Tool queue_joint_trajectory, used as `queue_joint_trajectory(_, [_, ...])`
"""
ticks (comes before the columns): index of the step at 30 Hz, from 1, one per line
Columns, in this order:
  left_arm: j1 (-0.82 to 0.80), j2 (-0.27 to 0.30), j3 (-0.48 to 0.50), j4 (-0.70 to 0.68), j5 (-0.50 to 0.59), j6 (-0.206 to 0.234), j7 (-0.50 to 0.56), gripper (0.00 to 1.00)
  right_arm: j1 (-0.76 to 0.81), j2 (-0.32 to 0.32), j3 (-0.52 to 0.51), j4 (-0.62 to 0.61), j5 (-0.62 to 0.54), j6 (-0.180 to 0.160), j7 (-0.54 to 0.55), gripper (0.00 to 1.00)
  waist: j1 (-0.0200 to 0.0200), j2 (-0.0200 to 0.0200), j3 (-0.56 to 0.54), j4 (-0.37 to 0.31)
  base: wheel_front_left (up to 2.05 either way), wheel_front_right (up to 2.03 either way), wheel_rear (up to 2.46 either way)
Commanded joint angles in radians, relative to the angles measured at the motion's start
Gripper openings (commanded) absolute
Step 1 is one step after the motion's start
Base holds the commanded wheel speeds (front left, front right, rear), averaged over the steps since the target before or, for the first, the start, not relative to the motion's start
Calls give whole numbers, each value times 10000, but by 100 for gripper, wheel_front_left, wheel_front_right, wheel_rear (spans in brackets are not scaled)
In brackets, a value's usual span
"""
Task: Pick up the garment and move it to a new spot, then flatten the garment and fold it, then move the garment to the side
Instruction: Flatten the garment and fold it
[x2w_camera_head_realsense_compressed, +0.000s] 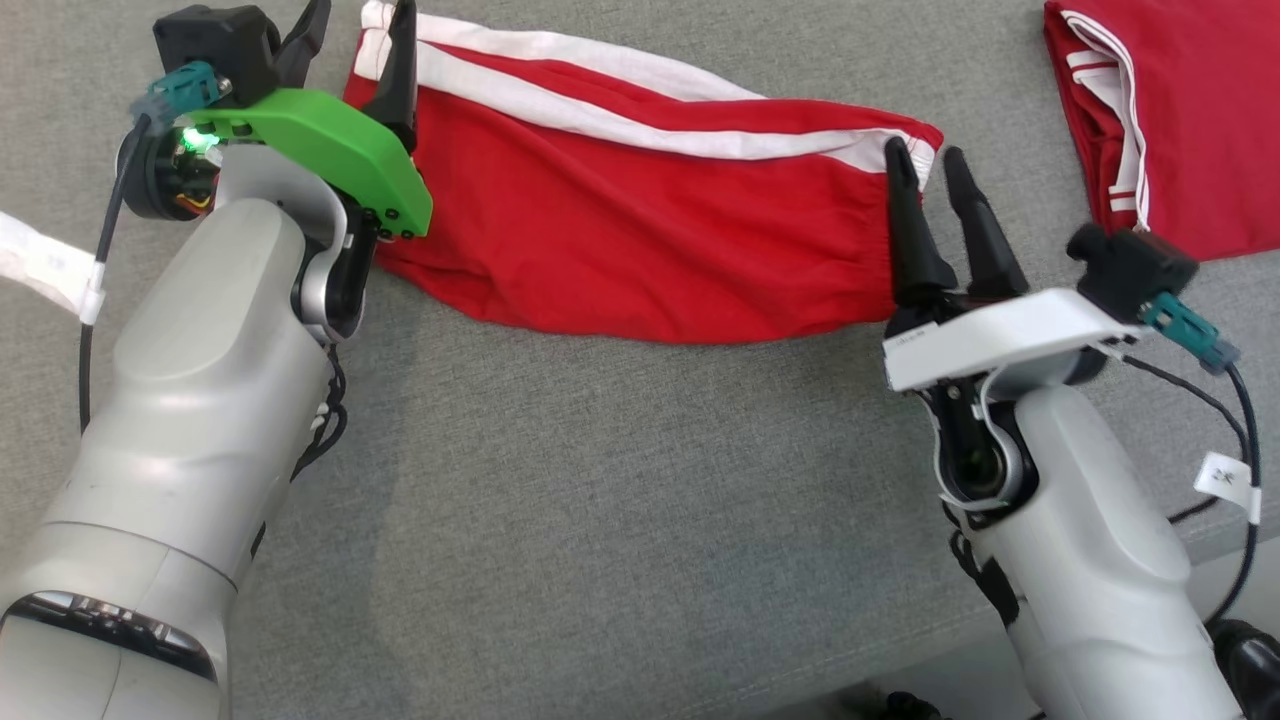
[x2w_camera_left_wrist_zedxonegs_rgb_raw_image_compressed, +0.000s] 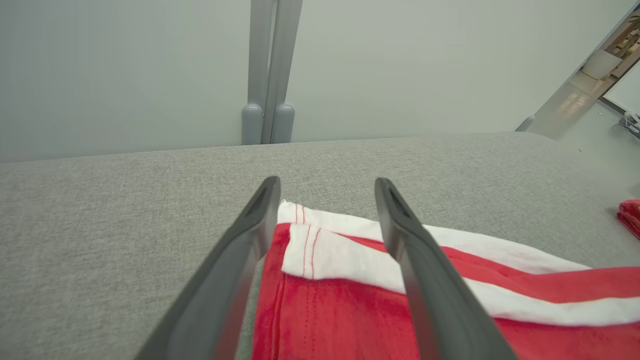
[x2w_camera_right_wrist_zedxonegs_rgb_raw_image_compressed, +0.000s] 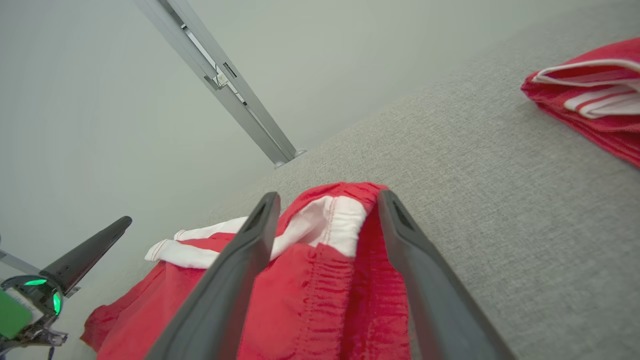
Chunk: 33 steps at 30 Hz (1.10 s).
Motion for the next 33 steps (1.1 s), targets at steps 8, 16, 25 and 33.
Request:
queue_joint_trajectory(8, [716,420,-329,428,394,-138,-225,100,1934,-21,-1310,-1663,-3365,-3,176,100,0,0,-516,100,0,0,0])
queue_joint_trajectory(16, [1067,892,-800,958,714,181,404,100,3354,-28,-1458,-3280,-5110,-3,714,100,0,0,-627,-199,0,0,0])
queue_joint_trajectory(25, [913,804,-628,866,343,80,778,100,3937,-27,-1518,-3607,-5927,-3,353,100,0,0,-561,-359,0,0,0])
queue_joint_trajectory(33, [776,655,-538,750,-45,146,1627,100,4005,-30,-1434,-3297,-6039,-3,206,100,0,0,-586,-426,0,0,0])
